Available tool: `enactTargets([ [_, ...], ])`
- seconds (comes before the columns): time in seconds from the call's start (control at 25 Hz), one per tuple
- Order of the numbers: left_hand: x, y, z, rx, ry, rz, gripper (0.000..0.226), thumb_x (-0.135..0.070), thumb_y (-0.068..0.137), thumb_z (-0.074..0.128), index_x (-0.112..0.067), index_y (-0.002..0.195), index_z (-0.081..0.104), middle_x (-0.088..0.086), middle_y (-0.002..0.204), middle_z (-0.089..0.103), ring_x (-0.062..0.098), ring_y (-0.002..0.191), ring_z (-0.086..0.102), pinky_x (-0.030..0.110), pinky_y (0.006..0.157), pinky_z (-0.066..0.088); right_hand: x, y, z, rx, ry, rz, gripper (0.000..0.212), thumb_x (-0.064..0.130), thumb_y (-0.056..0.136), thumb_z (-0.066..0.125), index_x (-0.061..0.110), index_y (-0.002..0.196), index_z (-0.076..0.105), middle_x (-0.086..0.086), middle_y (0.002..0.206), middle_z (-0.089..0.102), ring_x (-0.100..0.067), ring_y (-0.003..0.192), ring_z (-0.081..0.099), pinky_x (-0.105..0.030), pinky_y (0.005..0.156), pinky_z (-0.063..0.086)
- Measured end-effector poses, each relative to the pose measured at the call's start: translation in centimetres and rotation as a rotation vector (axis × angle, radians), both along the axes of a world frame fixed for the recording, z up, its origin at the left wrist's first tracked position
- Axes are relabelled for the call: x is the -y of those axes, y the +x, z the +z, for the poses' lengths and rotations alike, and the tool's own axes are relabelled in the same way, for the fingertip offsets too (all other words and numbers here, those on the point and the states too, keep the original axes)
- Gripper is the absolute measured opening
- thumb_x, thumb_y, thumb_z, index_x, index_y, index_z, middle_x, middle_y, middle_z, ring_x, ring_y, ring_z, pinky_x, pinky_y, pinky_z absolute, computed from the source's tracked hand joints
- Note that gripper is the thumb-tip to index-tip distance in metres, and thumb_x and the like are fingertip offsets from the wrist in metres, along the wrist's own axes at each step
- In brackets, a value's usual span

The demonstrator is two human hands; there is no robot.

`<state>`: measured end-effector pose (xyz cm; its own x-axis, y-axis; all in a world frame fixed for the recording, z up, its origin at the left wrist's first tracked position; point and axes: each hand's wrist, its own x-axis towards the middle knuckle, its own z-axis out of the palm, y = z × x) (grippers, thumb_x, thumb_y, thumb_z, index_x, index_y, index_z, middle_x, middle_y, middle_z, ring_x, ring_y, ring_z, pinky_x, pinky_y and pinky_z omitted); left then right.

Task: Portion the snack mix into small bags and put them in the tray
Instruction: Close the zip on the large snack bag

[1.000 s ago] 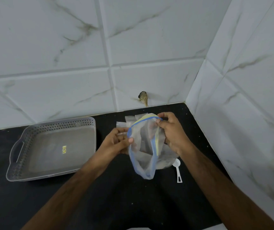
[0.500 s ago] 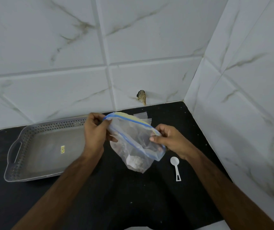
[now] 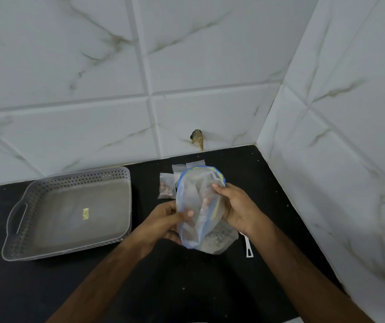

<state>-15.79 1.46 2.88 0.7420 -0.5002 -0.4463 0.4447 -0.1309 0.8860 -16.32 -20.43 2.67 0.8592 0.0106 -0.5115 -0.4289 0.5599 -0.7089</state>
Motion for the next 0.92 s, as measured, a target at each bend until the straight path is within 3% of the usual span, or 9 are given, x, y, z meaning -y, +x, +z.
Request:
enactTargets([
  [0.12,0.8,0.0,0.4,0.057,-0.089,0.21,0.039,-0.019,0.082,0.073,0.001,0.113,0.061,0.014,0.087,0.075,0.029,0.066,0.073,0.037,0.049,0.06,0.2,-1.5,0.9,0.168,0.101,0.126,0.048,0.008,0.085,0.072,0.0,0.13,0.054,-0.02,0.117,0.067,-0.028,0.099,0.068,-0.039,0.083,0.06],
  [0.28,1.2,0.6,1.0,-0.013,-0.263,0.416,0.031,-0.008,0.094,0.063,0.003,0.122,0.055,0.015,0.089,0.073,0.032,0.065,0.073,0.034,0.044,0.059,-0.4,-3.7,1.3,0.303,-0.109,0.219,0.056,-0.004,0.08,0.075,0.002,0.131,0.053,-0.021,0.124,0.065,-0.036,0.112,0.064,-0.051,0.097,0.051],
  [0.48,1.1,0.3,2.3,-0.016,-0.281,0.451,0.032,-0.004,0.097,0.056,0.002,0.128,0.052,0.019,0.104,0.075,0.032,0.074,0.075,0.038,0.05,0.061,1.0,-3.4,1.9,0.275,-0.681,0.012,0.027,0.0,0.081,0.077,0.009,0.102,0.063,-0.014,0.095,0.072,-0.031,0.086,0.072,-0.042,0.076,0.061],
  [0.56,0.7,0.1,2.8,0.015,-0.238,0.411,0.031,-0.01,0.097,0.058,-0.002,0.126,0.049,0.02,0.11,0.074,0.034,0.079,0.075,0.04,0.053,0.062,1.6,-2.9,1.6,0.184,-0.792,-0.074,0.018,0.003,0.085,0.074,0.011,0.095,0.062,-0.009,0.085,0.07,-0.022,0.074,0.07,-0.034,0.065,0.06],
  [0.64,0.3,-0.1,3.4,0.033,-0.238,0.304,0.036,-0.018,0.093,0.064,-0.005,0.122,0.048,0.022,0.114,0.073,0.037,0.084,0.074,0.042,0.056,0.063,1.8,-2.3,1.1,0.074,-0.743,-0.144,0.013,0.007,0.089,0.07,0.013,0.094,0.06,-0.008,0.089,0.068,-0.021,0.079,0.068,-0.033,0.063,0.057],
  [0.76,0.3,-0.7,3.8,0.091,-0.279,0.136,0.034,-0.013,0.09,0.068,-0.003,0.117,0.051,0.023,0.115,0.072,0.037,0.093,0.073,0.047,0.065,0.064,1.6,-1.8,0.8,-0.049,-0.578,-0.211,0.009,0.015,0.094,0.066,0.012,0.1,0.06,-0.012,0.102,0.066,-0.025,0.091,0.067,-0.037,0.07,0.057],
  [0.84,0.4,-0.8,3.6,0.141,-0.271,0.235,0.031,-0.011,0.083,0.07,-0.003,0.109,0.056,0.022,0.107,0.073,0.032,0.086,0.075,0.045,0.063,0.065,1.4,-1.9,1.1,-0.083,-0.387,-0.161,0.02,0.019,0.095,0.065,0.008,0.111,0.06,-0.013,0.108,0.067,-0.024,0.093,0.069,-0.039,0.073,0.06],
  [0.92,0.6,-0.5,3.3,0.134,-0.298,0.41,0.025,-0.011,0.079,0.071,-0.004,0.098,0.056,0.019,0.095,0.073,0.026,0.072,0.074,0.039,0.058,0.064,1.3,-2.7,1.7,0.005,-0.066,-0.061,0.027,0.02,0.095,0.064,0.005,0.117,0.058,-0.016,0.11,0.066,-0.024,0.089,0.07,-0.037,0.073,0.061],
])
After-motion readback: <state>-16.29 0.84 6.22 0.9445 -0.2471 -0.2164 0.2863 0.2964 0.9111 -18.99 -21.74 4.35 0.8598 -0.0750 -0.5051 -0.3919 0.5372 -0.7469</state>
